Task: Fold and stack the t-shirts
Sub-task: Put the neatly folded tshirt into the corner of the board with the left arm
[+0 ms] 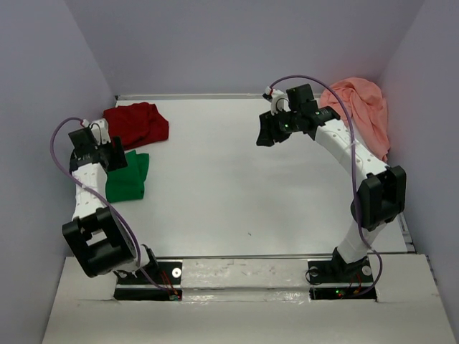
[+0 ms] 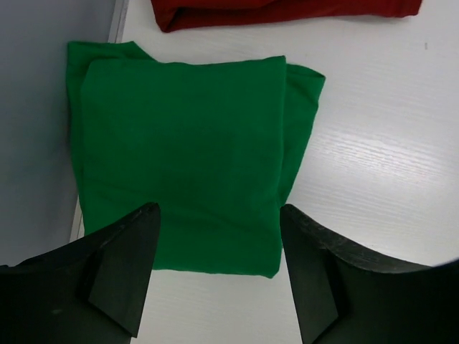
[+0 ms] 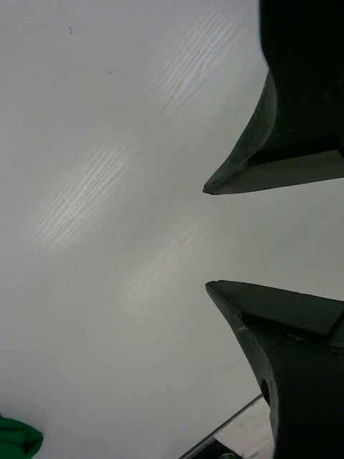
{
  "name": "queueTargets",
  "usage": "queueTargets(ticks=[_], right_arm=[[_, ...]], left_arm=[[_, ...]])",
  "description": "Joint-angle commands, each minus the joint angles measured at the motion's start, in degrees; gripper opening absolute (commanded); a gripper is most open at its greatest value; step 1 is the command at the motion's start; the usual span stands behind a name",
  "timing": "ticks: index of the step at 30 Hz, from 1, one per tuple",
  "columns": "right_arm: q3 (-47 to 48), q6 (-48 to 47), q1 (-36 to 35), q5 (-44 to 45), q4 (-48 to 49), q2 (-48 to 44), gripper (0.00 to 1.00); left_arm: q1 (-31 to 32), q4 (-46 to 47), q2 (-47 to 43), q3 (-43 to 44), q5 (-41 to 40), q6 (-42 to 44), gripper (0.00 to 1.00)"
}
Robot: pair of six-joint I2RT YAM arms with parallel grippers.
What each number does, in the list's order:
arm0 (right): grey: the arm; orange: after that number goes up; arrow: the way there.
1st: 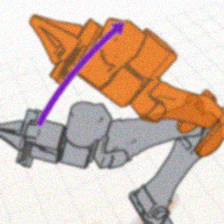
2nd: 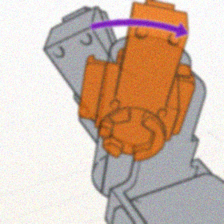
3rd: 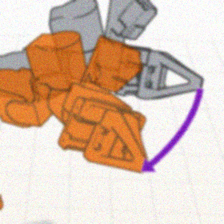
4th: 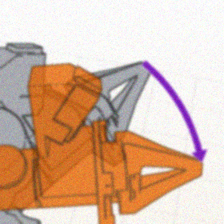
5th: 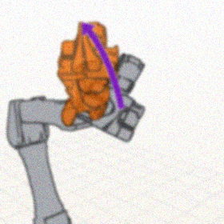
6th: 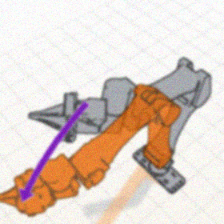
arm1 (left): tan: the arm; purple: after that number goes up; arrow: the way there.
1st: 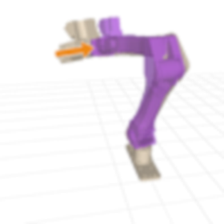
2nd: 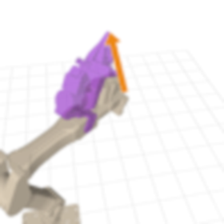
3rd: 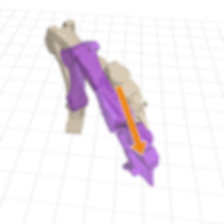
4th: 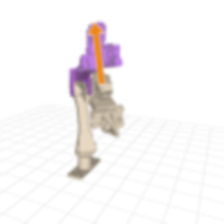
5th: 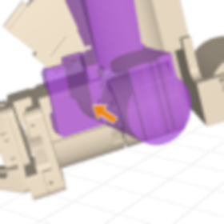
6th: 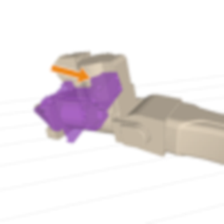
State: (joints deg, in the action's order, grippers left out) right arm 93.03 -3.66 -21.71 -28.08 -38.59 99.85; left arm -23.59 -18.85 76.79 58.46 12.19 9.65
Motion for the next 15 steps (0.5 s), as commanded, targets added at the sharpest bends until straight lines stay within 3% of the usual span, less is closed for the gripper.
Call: queueTargets(ticks=[1, 5, 9, 15], right_arm=[[-0.31, -1.17, 0.36, 0.65, 1.85, -3.61, 0.57], [-0.66, -2.05, 0.36, 1.44, 1.85, -3.35, 0.57], [-1.62, -1.35, 0.88, 11.09, 3.69, -3.61, 0.57], [-6.81, -0.03, 2.81, 22.61, 11.42, -4.67, 0.57]], left_arm=[[-1.98, 0.57, 2.12, -0.18, 0.99, 2.39, 0.77], [-3.04, 0.92, 2.40, 0.08, 7.13, 2.83, 0.77], [-2.78, 4.96, -0.85, -0.97, 22.91, 1.86, 0.77], [4.69, 16.64, -2.88, 0.17, 28.67, -3.58, 0.80]])
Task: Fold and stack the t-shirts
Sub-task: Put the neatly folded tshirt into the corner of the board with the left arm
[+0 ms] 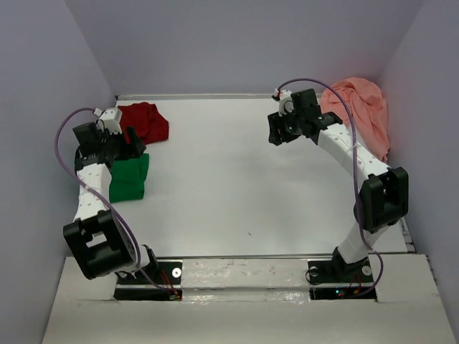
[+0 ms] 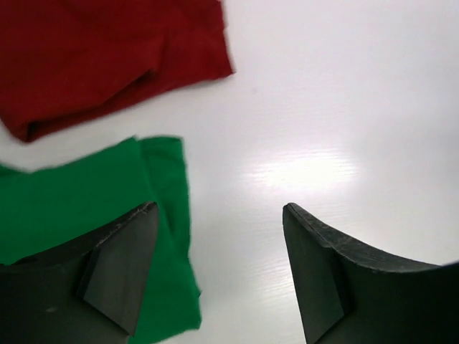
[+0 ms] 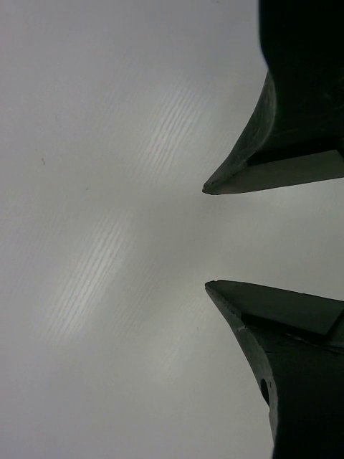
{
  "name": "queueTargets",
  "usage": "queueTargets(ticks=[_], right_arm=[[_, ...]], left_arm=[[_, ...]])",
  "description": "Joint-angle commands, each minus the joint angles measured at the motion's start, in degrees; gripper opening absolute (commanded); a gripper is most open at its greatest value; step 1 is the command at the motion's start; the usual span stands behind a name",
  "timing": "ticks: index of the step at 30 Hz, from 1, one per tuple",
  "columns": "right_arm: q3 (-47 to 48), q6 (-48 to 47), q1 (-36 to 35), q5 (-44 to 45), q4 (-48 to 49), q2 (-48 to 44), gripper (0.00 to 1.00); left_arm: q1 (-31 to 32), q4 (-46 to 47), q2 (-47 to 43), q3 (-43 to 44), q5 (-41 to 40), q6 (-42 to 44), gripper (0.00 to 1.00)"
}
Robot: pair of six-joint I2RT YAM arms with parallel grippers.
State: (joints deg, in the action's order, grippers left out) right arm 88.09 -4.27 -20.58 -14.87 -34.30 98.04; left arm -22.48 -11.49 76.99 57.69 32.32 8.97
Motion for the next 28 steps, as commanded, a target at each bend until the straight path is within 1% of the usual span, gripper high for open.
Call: queueTargets(ticks=[1, 2, 3, 4, 5, 6, 7, 9, 11, 14, 15, 16, 17, 18, 19, 23, 24, 25, 26, 27, 28], right_arm=[[-2.31, 0.58, 1.68, 10.29, 8.54, -2.85, 0.57], [-3.10, 0.67, 2.29, 11.61, 9.42, -2.94, 0.57], [-3.71, 0.67, 2.30, 14.32, 10.30, -3.12, 0.56], [-4.24, 0.41, 2.99, 15.65, 12.22, -3.73, 0.57], [-5.73, -0.03, 3.00, 17.58, 13.55, -4.17, 0.57], [-6.44, -0.03, 3.52, 19.60, 14.69, -4.35, 0.57], [-6.79, -0.12, 4.57, 21.53, 15.84, -4.35, 0.60], [-6.80, -0.74, 5.63, 22.95, 15.93, -3.12, 0.59], [-6.71, -0.65, 7.91, 23.31, 15.93, -1.63, 0.59], [-8.11, -1.09, 11.25, 16.48, 16.99, -1.97, 0.57], [-8.72, -0.83, 13.44, 12.19, 17.60, -2.93, 0.57], [-9.25, -0.65, 14.59, 8.84, 17.69, -3.12, 0.57], [-9.34, -0.04, 16.17, 5.07, 17.43, -3.64, 0.57], [-9.52, 0.84, 16.97, 5.03, 17.34, -4.17, 0.57], [-9.61, 1.11, 17.58, 1.46, 17.17, -4.52, 0.58], [-9.70, 2.68, 17.59, 0.11, 17.17, -7.07, 0.58], [-10.04, 2.52, 17.59, -0.50, 17.25, -7.68, 0.56], [-10.48, 2.43, 17.59, -0.68, 17.78, -8.73, 0.50], [-10.57, 2.69, 18.11, -0.25, 17.78, -9.00, 0.48], [-11.10, 3.21, 18.12, 0.80, 17.69, -9.53, 0.47], [-11.28, 2.96, 18.64, 0.11, 17.69, -10.06, 0.50]], left_arm=[[4.89, 10.77, -2.90, 1.19, 9.34, -3.69, 0.80], [7.16, 14.70, -2.81, 1.28, 10.56, -5.53, 0.80], [8.32, 16.39, -2.64, 1.37, 11.79, -6.24, 0.80], [9.72, 19.80, -2.20, 1.37, 11.63, -7.29, 0.80], [11.13, 21.58, -1.76, 1.46, 11.46, -8.61, 0.80], [14.01, 22.55, -1.06, 1.72, 11.80, -8.62, 0.80], [15.61, 23.00, -0.18, 2.24, 10.24, -8.53, 0.80], [20.43, 23.35, 2.98, 4.09, 5.60, -8.10, 0.80], [22.21, 23.35, 6.83, 5.93, 1.28, -8.53, 0.80], [24.32, 23.09, 9.32, 6.64, -4.78, -8.62, 0.77], [24.41, 23.26, 9.23, 5.86, -7.59, -8.62, 0.77], [24.41, 23.79, 8.36, 4.98, -9.18, -7.84, 0.77], [24.33, 24.75, 7.57, 2.89, -13.29, -7.74, 0.77], [24.33, 25.28, 6.78, 2.08, -14.64, -8.00, 0.77], [24.24, 25.81, 5.46, 1.20, -15.00, -7.83, 0.77], [24.15, 25.99, 2.73, -0.38, -16.05, -7.83, 0.77], [24.15, 26.07, 2.29, -0.47, -16.32, -7.83, 0.77], [24.15, 26.16, 1.33, -0.65, -16.75, -7.83, 0.77], [24.06, 26.16, 0.71, -0.74, -17.45, -8.09, 0.77], [23.97, 26.34, 0.27, -1.26, -17.37, -8.18, 0.77], [23.89, 26.69, -0.95, -1.70, -17.55, -7.92, 0.77]])
